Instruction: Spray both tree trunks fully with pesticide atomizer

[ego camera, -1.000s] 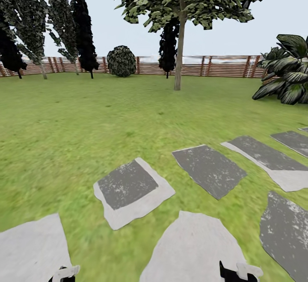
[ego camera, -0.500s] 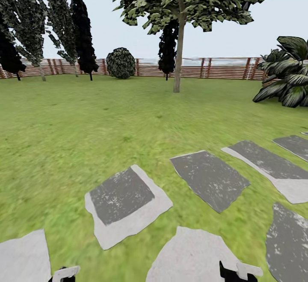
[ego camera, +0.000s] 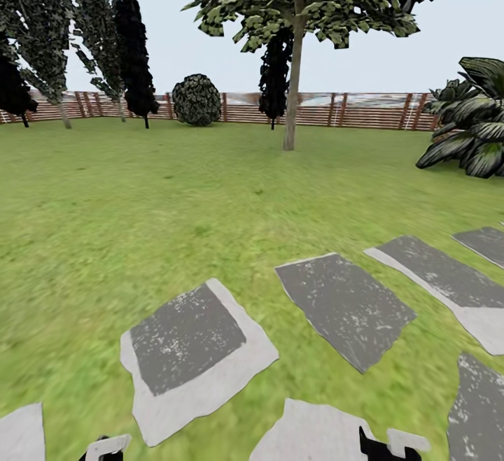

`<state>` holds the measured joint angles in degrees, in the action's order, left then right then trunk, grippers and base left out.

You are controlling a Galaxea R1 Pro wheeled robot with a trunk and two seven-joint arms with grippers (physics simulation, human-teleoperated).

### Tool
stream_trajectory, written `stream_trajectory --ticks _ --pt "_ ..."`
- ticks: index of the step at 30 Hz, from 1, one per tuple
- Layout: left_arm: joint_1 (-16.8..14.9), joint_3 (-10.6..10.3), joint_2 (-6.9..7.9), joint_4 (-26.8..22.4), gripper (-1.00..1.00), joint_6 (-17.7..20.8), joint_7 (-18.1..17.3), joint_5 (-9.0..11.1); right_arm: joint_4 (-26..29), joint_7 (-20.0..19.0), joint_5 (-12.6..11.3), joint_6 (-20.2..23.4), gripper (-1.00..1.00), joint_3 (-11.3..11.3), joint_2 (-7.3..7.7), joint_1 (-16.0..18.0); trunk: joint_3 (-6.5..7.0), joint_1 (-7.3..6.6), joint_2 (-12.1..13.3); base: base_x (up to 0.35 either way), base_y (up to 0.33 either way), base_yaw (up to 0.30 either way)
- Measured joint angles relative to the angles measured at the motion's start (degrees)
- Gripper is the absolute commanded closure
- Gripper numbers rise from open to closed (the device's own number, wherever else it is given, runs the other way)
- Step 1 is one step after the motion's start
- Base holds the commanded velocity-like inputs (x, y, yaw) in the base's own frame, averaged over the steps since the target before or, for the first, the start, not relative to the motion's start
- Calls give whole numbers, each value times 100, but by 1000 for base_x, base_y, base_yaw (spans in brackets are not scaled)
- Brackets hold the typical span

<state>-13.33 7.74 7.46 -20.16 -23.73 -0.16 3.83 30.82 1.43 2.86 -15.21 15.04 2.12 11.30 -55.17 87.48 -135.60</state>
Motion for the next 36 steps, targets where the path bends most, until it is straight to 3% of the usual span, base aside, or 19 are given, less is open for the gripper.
stream_trajectory --ticks 36 --pt "0 0 0 0 100 0 0 0 0 0 0 0 -100 0 0 1 0 0 0 308 -100 0"
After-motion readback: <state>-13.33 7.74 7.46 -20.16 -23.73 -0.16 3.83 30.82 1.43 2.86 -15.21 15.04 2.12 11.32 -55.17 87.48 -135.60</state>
